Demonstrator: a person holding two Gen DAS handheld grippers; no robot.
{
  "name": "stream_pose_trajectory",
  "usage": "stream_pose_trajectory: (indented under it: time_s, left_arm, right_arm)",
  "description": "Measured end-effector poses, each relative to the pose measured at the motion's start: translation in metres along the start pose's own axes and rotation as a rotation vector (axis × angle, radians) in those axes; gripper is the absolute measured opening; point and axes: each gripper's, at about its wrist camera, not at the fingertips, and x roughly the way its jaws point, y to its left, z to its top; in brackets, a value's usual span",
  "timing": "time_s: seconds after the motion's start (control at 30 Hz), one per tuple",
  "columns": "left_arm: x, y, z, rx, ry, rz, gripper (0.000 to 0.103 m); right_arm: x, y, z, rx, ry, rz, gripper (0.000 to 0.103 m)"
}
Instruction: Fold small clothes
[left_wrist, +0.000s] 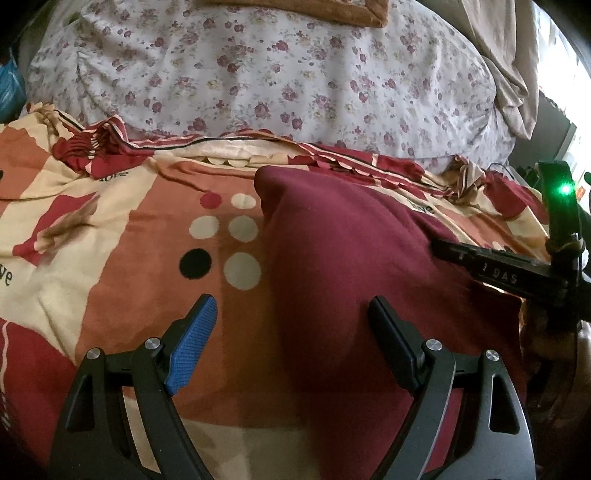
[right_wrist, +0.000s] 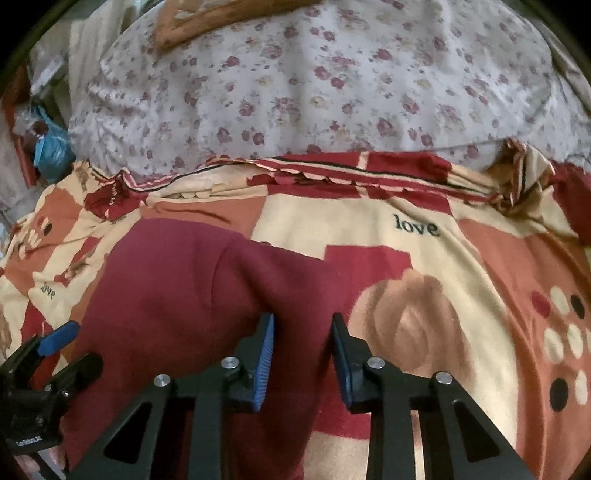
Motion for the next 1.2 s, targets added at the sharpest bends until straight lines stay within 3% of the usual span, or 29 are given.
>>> stream_pose_trajectory:
  time_s: [0.1,0.23,0.33,0.37,0.43,0.53,0.63,0.73,0.83,0.9,0.97,1.07,1.2]
  left_arm:
    - [0.000,-0.002,0.000,0.008,-0.004,0.008,0.084]
    - [0.003,-0.005,0.001,0.010,0.000,0.008,0.084]
    - [0.002,-0.006,-0.002,0.024,-0.008,0.021,0.084]
    - [0.001,-0.006,-0.002,0.025,-0.009,0.023,0.084]
    - [0.001,-0.005,-0.002,0.023,-0.007,0.021,0.084]
    - [0.001,-0.005,-0.003,0.017,-0.003,0.015,0.084]
    - [-0.002,-0.003,-0.004,0.002,0.006,-0.006,0.084]
    - [-0.003,0.000,-0.004,-0.020,0.024,-0.051,0.084]
    - [-0.002,0.004,-0.003,-0.071,0.063,-0.141,0.084]
    - [0.001,0.006,-0.004,-0.102,0.089,-0.163,0.084]
    - [0.001,0.006,-0.004,-0.102,0.090,-0.147,0.084]
    - [-0.002,0.004,-0.004,-0.091,0.071,-0.133,0.084]
    - [-0.014,-0.003,-0.002,-0.036,-0.023,-0.020,0.084]
  right_arm:
    - [-0.008,-0.003,0.000,0.000,-0.008,-0.017,0.023]
    - [0.004,-0.005,-0.001,-0.013,0.021,-0.047,0.023]
    - [-0.004,-0.006,-0.002,0.011,-0.011,-0.032,0.023]
    - [-0.008,-0.008,-0.003,0.028,-0.013,-0.018,0.027]
    - [-0.019,-0.009,-0.005,0.059,-0.010,0.014,0.046]
    - [-0.043,0.004,-0.016,0.022,-0.035,0.085,0.050]
    - [-0.051,0.016,-0.030,-0.030,-0.027,0.082,0.062]
    - [-0.047,0.011,-0.040,-0.001,0.002,0.112,0.066]
    - [-0.038,0.001,-0.044,0.056,0.032,0.146,0.080]
    - [-0.030,-0.004,-0.046,0.082,0.065,0.185,0.083]
    - [-0.027,-0.006,-0.047,0.112,0.079,0.204,0.083]
    - [-0.037,-0.004,-0.046,0.097,0.056,0.166,0.083]
    - [-0.062,0.002,-0.043,0.044,-0.010,0.097,0.083]
